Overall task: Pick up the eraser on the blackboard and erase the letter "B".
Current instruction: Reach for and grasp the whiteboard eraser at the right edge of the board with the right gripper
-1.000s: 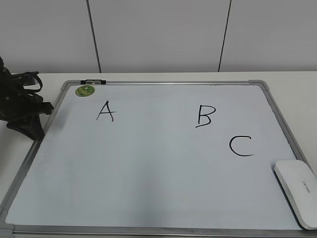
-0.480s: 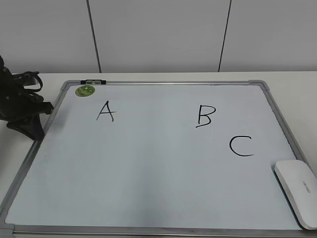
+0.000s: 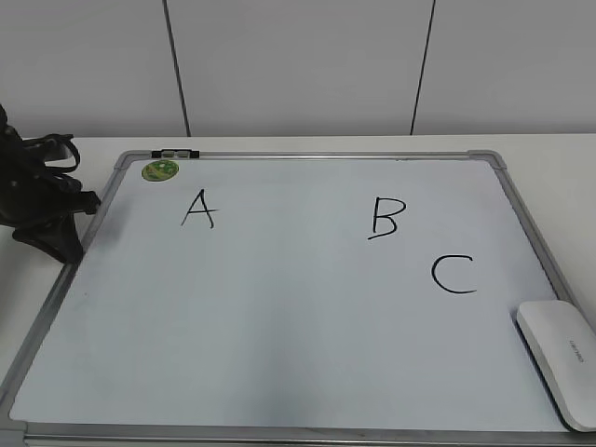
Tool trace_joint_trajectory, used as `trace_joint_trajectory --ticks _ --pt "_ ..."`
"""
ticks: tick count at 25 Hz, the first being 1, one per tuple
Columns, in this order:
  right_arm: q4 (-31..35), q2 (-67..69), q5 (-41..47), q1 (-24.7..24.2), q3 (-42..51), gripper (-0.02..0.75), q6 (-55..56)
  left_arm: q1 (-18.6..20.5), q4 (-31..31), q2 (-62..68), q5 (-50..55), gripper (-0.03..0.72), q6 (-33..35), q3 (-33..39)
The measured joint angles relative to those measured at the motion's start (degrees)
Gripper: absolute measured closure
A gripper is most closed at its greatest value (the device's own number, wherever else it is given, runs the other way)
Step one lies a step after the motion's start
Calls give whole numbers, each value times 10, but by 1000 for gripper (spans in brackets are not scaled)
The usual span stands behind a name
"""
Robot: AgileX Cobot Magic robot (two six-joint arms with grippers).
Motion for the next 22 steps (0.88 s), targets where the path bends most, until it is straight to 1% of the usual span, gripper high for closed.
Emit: trace_joint_trajectory --ticks 4,6,8,10,13,22 --pt "15 37 -10 28 -4 195 7 0 0 0 0 678 0 0" --pt "21 60 -28 44 -4 192 10 0 -1 0 0 678 0 0" --pt "25 85 -48 53 -4 169 11 0 -1 0 0 678 0 0" --pt "25 114 -70 55 -5 125 16 0 -1 0 0 678 0 0" --pt "11 159 -93 56 -6 97 40 1 -2 0 0 678 0 0" --pt "-4 274 -145 56 -7 90 81 1 -3 0 0 678 0 0"
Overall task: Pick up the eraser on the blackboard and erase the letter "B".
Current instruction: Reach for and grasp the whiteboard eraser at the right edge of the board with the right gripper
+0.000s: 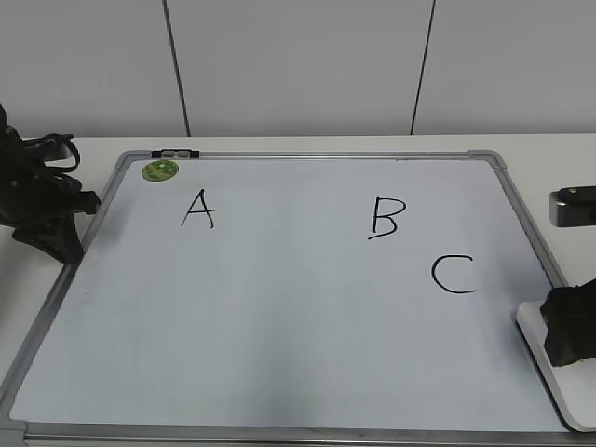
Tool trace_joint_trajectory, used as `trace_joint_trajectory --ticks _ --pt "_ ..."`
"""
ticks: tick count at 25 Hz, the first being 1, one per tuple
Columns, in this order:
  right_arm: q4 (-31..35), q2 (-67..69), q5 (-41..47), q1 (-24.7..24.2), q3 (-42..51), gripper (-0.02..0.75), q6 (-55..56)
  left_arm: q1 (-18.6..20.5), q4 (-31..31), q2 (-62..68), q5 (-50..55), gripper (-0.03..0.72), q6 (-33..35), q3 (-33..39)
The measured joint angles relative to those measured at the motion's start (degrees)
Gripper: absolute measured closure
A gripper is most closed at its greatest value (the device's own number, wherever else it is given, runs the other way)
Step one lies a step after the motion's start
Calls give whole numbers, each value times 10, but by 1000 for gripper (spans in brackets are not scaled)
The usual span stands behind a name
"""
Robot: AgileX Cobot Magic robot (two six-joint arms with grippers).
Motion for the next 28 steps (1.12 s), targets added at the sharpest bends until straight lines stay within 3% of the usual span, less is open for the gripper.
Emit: trace_joint_trajectory --ticks 18,28 --pt "-26 94 -70 1 -1 92 38 0 0 0 0 678 0 0" --pt "-41 120 -79 1 -2 167 43 0 0 0 0 678 0 0"
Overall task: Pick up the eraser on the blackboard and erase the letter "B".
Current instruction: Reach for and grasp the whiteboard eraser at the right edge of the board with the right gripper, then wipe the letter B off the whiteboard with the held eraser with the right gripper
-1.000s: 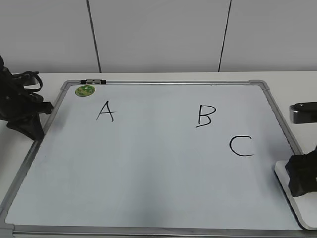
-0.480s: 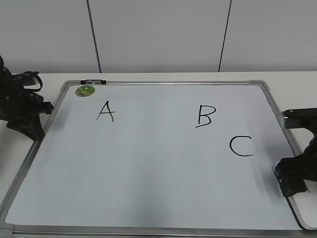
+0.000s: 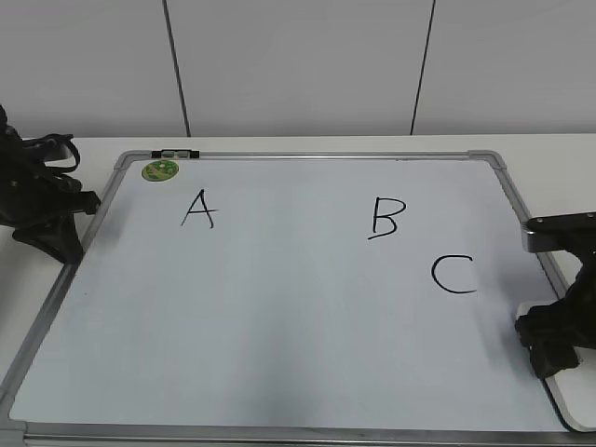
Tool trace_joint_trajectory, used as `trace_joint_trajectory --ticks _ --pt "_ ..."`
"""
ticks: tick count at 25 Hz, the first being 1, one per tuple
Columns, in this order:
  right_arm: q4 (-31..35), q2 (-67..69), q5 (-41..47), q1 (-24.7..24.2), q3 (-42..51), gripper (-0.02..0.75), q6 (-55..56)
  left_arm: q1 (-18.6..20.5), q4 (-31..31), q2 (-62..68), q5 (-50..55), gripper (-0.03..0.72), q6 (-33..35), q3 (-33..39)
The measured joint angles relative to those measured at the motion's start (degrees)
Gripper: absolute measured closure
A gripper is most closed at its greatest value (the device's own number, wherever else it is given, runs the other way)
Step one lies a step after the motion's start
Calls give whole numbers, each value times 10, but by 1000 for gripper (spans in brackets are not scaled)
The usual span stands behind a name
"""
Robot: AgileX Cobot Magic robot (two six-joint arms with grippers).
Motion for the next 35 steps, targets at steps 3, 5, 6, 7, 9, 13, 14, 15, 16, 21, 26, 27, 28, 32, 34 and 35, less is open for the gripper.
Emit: trace_joint_trajectory --ticks 3,5,6,7,9,13,14,15,16,21,26,27,28,32,34,35 --pt "-1 0 -1 0 0 195 1 0 0 0 0 678 0 0" --pt "-2 0 -1 0 0 199 1 0 0 0 0 678 0 0" --pt "-2 0 -1 0 0 199 1 0 0 0 0 678 0 0" --pt "-2 0 -1 0 0 199 1 0 0 0 0 678 0 0" --pt "-2 0 -1 0 0 199 1 0 0 0 0 678 0 0" --pt "-2 -13 -1 0 0 199 4 0 0 0 0 678 0 0" --pt "-1 -24 -1 0 0 199 4 0 -1 0 0 678 0 0" --pt "-1 -34 -1 0 0 199 4 0 -1 0 0 678 0 0" --pt "-1 -49 0 0 0 199 4 0 -1 0 0 678 0 0" --pt "-2 -95 32 0 -12 199 4 0 -1 0 0 678 0 0" --pt "-2 -104 82 0 -70 199 -8 0 -2 0 0 678 0 0" --pt "-2 -104 90 0 -87 199 -9 0 -2 0 0 678 0 0" --pt "-2 -103 100 0 -105 199 -12 0 -2 0 0 678 0 0" --pt "12 -78 136 0 -179 199 -39 0 -2 0 0 678 0 0" --pt "26 -57 157 0 -221 199 -53 0 -2 0 0 678 0 0" --pt "32 -47 164 0 -239 199 -59 0 -2 0 0 678 0 0"
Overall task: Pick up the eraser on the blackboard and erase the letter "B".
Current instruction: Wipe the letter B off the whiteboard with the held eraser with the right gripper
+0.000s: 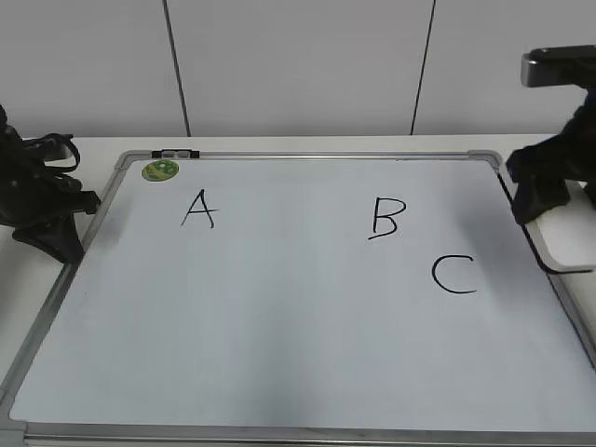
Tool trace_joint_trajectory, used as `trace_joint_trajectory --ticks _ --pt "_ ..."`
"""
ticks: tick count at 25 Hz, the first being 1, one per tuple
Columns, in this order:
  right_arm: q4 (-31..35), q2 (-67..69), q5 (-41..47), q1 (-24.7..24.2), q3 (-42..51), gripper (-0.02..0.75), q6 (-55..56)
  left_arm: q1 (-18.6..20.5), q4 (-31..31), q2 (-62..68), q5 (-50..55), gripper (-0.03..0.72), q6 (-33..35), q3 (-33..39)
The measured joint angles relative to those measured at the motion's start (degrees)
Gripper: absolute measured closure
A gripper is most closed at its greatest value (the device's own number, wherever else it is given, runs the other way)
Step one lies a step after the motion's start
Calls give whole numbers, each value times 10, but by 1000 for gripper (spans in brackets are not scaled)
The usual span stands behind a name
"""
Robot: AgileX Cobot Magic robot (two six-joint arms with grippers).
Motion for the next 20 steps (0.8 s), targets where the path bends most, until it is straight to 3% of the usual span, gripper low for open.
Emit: trace_joint_trajectory --ticks 9,20 --pt "12 151 49 50 -195 199 -30 0 -2 0 0 678 0 0" --pt "13 362 103 54 -404 199 -57 1 -6 0 3 678 0 -1"
